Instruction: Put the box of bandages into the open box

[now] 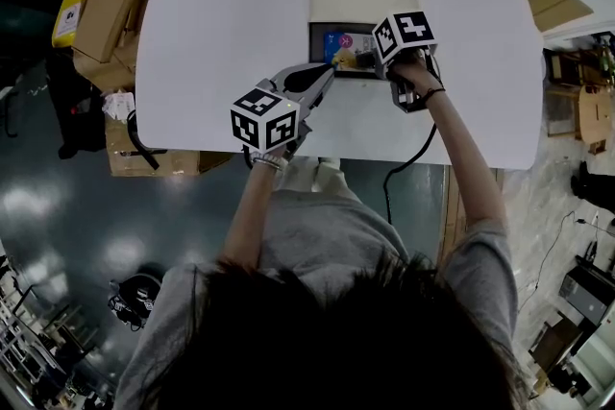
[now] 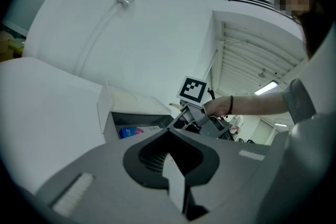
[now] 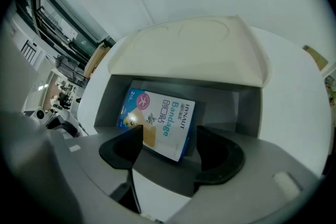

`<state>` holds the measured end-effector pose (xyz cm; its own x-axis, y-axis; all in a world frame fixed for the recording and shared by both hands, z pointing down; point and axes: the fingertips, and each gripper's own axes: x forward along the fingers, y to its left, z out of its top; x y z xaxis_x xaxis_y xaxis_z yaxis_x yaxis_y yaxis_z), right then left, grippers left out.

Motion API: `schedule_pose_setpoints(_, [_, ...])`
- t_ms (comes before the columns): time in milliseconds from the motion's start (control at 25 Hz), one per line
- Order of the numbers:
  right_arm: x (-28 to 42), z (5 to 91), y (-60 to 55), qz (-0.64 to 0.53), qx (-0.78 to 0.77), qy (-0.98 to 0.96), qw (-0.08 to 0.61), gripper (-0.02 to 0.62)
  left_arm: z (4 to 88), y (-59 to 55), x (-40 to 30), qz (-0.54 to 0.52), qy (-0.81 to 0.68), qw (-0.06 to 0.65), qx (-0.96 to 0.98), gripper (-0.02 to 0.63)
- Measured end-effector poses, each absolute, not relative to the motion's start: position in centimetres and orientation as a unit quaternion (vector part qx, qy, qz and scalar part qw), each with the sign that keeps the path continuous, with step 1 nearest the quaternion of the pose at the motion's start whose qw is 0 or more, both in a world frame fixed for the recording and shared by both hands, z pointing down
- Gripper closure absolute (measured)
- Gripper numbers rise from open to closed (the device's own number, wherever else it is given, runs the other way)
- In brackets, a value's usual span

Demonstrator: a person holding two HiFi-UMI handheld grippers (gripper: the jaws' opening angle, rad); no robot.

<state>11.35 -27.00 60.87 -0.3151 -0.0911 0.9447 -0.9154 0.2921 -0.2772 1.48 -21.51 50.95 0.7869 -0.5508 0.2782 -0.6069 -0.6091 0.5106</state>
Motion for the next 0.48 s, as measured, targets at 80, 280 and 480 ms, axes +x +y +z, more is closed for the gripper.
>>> schedule_pose_setpoints(80, [11.7,60.5,-27.2,0.452,0.387,-0.671,0.442,0.283,50.8,-21.5,1.4,0.046,-0.324,0.300,0.896,0.612])
schedule_pose_setpoints(280, [11.4,59.6,-27.0,0.435,0.394,-0.689,0.426,0.334,50.4,-21.3,1.0,0.047,-0.324,0.295,0.898,0.612])
schedule_pose_setpoints(480, [11.1,58.5,-26.4,0.424,0.400,-0.713,0.389,0.404,49.7,-20.8,1.0,0.051,-0.320,0.285,0.902,0.612])
